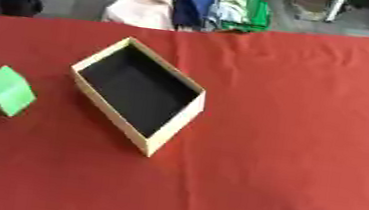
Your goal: Pick up objects on the table and place them in the box.
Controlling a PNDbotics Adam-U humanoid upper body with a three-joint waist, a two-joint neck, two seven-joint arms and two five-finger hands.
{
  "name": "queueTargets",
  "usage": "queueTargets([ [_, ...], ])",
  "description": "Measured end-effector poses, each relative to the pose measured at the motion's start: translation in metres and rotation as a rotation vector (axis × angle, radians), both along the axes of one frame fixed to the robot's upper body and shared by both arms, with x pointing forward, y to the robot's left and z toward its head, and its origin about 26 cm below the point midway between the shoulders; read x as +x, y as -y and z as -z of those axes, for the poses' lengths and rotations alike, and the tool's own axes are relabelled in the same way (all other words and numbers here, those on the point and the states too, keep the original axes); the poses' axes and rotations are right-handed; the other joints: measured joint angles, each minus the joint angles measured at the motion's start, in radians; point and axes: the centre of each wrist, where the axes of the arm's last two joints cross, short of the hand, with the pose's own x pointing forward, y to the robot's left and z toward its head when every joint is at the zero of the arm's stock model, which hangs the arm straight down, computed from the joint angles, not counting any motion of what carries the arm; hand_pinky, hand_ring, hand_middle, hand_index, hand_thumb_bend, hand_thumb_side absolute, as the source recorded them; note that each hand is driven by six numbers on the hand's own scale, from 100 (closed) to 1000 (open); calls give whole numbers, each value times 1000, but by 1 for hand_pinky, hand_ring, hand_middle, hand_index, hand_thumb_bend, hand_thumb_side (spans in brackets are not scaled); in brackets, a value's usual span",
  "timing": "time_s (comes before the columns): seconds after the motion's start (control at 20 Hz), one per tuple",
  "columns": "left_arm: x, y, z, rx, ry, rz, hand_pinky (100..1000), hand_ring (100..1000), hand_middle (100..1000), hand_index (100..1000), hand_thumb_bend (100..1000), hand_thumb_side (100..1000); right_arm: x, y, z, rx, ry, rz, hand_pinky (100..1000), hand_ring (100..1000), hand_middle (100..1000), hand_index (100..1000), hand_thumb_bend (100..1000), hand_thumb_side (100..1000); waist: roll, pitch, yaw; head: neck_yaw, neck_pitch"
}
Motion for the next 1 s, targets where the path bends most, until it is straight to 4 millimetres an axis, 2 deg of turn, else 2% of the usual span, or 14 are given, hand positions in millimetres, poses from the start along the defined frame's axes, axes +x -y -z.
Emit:
queueTargets([
  [0.15,-1,-1,0,21,-14,-8,774,714,734,873,170,112,0,0,0,0,0,0,809,790,813,814,100,206,0,0,1,-3,4],
  [0.55,-1,-2,-1,35,-30,-20,776,716,736,874,160,114,0,0,0,0,-1,1,809,789,812,814,100,205,0,0,1,-13,44],
  [0.8,-1,-2,-1,37,-39,-19,778,718,737,874,159,115,0,0,0,1,-5,3,809,789,812,814,100,206,0,0,-1,8,88],
  [1.0,-1,-2,-1,38,-51,-22,779,721,738,876,166,110,0,0,0,1,-6,3,809,789,812,813,100,207,0,0,-1,27,104],
])
